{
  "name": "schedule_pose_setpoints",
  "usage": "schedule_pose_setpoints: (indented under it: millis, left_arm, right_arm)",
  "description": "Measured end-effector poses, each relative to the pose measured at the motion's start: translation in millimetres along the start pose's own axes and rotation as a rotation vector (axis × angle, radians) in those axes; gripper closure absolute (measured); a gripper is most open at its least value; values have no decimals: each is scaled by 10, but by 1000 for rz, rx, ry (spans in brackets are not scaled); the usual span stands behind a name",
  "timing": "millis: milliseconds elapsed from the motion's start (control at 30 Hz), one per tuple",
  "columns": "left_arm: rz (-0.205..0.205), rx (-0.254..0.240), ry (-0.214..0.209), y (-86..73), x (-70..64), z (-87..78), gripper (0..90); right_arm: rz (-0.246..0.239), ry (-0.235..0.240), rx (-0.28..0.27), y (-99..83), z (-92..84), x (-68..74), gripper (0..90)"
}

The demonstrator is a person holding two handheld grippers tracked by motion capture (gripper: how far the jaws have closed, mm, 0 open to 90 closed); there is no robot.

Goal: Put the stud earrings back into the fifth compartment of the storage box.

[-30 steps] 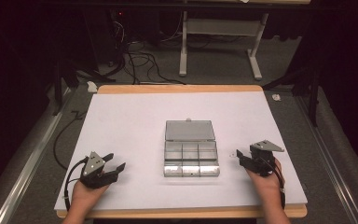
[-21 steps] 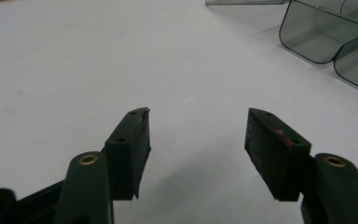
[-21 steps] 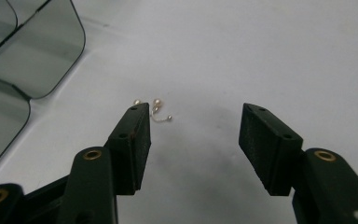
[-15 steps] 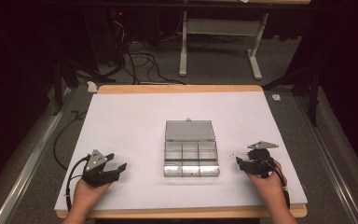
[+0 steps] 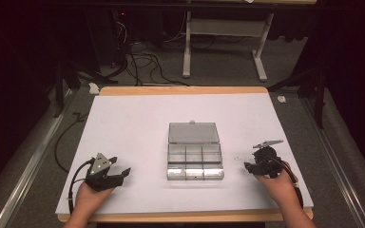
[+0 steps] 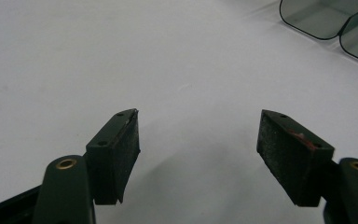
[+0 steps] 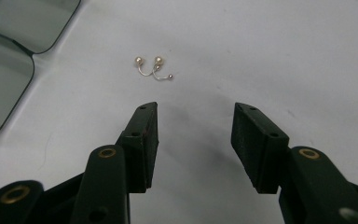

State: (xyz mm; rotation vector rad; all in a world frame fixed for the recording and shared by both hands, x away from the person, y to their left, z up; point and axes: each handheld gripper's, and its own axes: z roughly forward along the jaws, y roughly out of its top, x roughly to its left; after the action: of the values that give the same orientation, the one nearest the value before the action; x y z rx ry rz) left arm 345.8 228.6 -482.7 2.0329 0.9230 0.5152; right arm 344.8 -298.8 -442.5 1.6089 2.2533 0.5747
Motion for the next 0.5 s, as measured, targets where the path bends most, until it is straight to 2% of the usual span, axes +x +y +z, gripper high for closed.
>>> schedule_pose_setpoints:
  millis: [67,167,333,500]
  left_arm:
    - [4,4,-2,1,-3,2,304]
    - [11,11,0,3,-11,4,304]
    - [28,22,1,6,-27,13,303]
    - [28,21,0,5,-34,17,302]
  right_arm:
    - [-2,26,18,11,-19,-7,534]
    - [-8,42,48,31,-42,-14,539]
    - [-30,44,97,63,-73,1,543]
    - [-45,55,138,99,-86,14,544]
